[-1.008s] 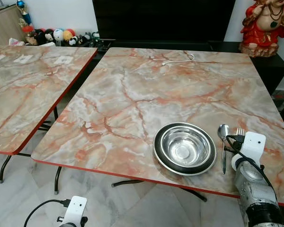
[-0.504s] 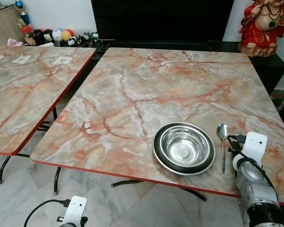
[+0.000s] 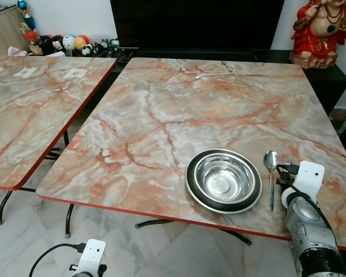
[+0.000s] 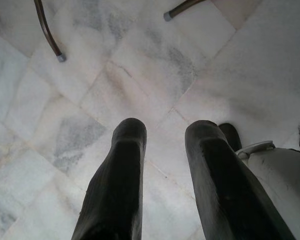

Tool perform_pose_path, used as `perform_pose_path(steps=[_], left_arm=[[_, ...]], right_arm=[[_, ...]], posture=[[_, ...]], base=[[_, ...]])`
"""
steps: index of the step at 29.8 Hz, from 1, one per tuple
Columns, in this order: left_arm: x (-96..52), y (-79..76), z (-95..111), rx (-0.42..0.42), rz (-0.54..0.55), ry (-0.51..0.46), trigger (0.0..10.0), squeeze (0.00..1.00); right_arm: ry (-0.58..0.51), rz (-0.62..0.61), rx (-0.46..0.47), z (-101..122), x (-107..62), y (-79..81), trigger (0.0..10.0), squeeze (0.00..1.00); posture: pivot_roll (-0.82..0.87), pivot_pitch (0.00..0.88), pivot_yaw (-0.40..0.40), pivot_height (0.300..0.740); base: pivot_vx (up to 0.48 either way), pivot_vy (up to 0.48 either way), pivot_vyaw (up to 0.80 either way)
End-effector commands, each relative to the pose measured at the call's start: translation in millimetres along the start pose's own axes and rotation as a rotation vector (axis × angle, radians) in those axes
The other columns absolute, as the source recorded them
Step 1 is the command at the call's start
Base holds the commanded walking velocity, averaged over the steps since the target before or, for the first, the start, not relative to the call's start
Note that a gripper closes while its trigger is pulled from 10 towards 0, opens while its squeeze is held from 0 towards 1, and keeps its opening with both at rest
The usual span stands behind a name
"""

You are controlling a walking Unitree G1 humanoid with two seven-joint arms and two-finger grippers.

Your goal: Setting the table

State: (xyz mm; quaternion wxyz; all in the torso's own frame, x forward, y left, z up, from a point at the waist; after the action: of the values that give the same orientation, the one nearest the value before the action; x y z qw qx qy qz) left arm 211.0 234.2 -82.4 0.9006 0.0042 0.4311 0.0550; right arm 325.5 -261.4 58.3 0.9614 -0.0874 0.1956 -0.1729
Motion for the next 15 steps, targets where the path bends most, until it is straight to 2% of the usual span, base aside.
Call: perform_pose_path(steps=[1, 15], left_arm=[[-1.0, 5.8, -3.5, 0.005, 0.012, 0.019, 10.0, 0.00], [-1.2, 6.0, -4.3, 0.002, 0.015, 0.021, 10.0, 0.00]], right_arm=[[-0.031, -0.004, 0.011, 9.2, 0.5, 0.1, 10.0, 0.00], [-0.175, -0.053, 0.051, 33.6, -6.1, -5.5, 10.0, 0.00]], posture=[[0.04, 0.029, 0.035, 0.740], [0.04, 0.025, 0.035, 0.740]], base=[[0.000, 0.000, 0.00], [0.000, 0.000, 0.00]])
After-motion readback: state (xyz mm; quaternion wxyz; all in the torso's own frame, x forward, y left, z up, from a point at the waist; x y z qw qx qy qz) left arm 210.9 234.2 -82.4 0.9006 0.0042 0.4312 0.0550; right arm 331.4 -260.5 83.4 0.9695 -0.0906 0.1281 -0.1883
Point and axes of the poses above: a point about 5 cm out from each wrist's last joint towards the gripper, its own x axis pointing out of the wrist towards the gripper, its own z axis along the axis of the wrist's last joint, y = z × x, the point moved 2 cm from there along x, pointing out of the wrist towards the gripper, and after that the axes turned 15 degrees about -x, right-handed, at the moved point
